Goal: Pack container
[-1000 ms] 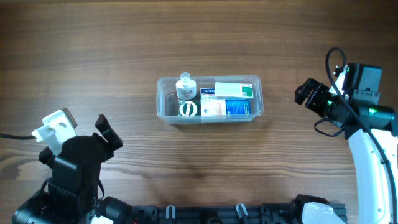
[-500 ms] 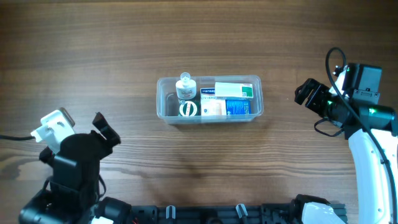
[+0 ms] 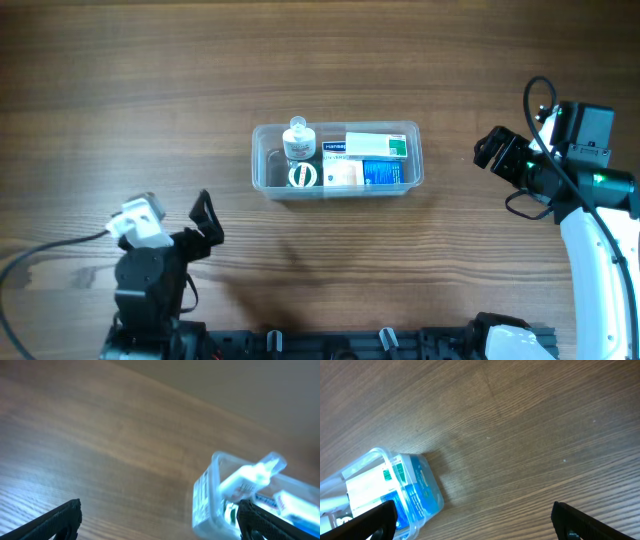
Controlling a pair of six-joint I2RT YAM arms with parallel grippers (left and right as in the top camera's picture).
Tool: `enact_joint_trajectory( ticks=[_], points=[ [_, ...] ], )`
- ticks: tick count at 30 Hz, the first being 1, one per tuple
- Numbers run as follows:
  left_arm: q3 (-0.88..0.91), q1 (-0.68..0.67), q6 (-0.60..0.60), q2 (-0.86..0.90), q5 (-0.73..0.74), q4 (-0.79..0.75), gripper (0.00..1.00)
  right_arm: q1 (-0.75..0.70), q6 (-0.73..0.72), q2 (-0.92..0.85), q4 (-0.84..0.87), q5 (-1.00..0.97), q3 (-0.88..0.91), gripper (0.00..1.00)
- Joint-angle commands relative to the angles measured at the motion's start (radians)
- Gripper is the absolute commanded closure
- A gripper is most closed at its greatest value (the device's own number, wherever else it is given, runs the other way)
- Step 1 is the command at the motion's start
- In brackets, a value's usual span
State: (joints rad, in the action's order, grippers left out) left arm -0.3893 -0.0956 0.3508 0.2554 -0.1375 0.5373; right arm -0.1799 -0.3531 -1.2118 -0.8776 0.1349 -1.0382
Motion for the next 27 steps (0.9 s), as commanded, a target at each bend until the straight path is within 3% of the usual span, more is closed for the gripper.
enact_joint_trajectory(
  ticks=[1, 10, 27],
  points=[
    [0.100, 0.009, -0.027, -0.097, 0.043, -0.010, 0.00, -0.004, 0.012, 0.003, 0.002, 0.012, -0.007, 0.00],
    [0.241, 0.009, -0.026, -0.223, 0.043, -0.011, 0.00, -0.004, 0.012, 0.003, 0.002, 0.012, -0.007, 0.00],
    [0.245, 0.009, -0.030, -0.243, 0.040, -0.018, 0.00, -0.004, 0.012, 0.003, 0.002, 0.012, -0.007, 0.00]
  ],
)
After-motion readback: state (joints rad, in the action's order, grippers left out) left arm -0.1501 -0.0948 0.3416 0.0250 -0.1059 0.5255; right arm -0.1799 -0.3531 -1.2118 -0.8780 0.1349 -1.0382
